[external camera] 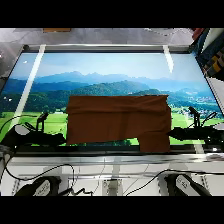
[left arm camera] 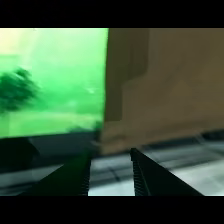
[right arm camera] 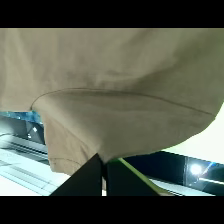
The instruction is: Fold the clothes and pants, and hang the long-sleeved shirts on hangers.
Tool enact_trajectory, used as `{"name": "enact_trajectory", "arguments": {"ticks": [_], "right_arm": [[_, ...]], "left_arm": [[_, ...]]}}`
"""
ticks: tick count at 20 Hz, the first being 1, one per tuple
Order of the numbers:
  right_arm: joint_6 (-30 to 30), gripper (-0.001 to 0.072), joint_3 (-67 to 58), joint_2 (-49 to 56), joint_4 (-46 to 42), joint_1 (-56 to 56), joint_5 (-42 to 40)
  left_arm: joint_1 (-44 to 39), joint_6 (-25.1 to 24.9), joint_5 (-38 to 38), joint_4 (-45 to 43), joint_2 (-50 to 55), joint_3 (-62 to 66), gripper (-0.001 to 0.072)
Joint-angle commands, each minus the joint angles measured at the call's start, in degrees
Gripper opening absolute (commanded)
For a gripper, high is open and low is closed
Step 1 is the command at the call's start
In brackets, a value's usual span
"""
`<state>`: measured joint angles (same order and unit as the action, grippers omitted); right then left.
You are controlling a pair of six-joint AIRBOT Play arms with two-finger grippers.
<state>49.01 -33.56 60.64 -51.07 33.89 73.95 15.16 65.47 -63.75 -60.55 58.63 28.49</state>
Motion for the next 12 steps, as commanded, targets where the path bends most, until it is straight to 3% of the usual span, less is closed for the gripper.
{"name": "enact_trajectory", "arguments": {"ticks": [1, 3, 4, 5, 6, 12], "right_arm": [[-0.04, 0.0014, -0.07, -0.04, 0.0, -0.02, -0.11], [-0.04, 0.0014, -0.07, -0.04, 0.0, -0.02, 0.0], [-0.04, 0.0014, -0.07, -0.04, 0.0, -0.02, 0.02], [-0.04, 0.0014, -0.07, -0.04, -0.02, -0.02, 0.0], [-0.04, 0.0014, -0.07, -0.04, -0.02, -0.02, 0.0], [-0.04, 0.0014, -0.07, -0.04, -0.04, -0.02, -0.02]], "left_arm": [[0.07, -4.87, -3.32, 4.79, 3.45, -0.07, 0.0059], [0.07, -4.87, -1.31, 3.54, 5.84, -0.04, 0.006], [0.07, -4.9, -0.76, 2.86, 6.43, -0.04, 0.0132], [0.07, -4.9, -0.2, 1.9, 6.54, -0.04, 0.0337], [0.07, -4.87, -0.2, 0.57, 6.45, 0.2, 0.0467], [0.07, -5.09, -2.21, -2.49, 6.47, 1.99, 0.0475]]}}
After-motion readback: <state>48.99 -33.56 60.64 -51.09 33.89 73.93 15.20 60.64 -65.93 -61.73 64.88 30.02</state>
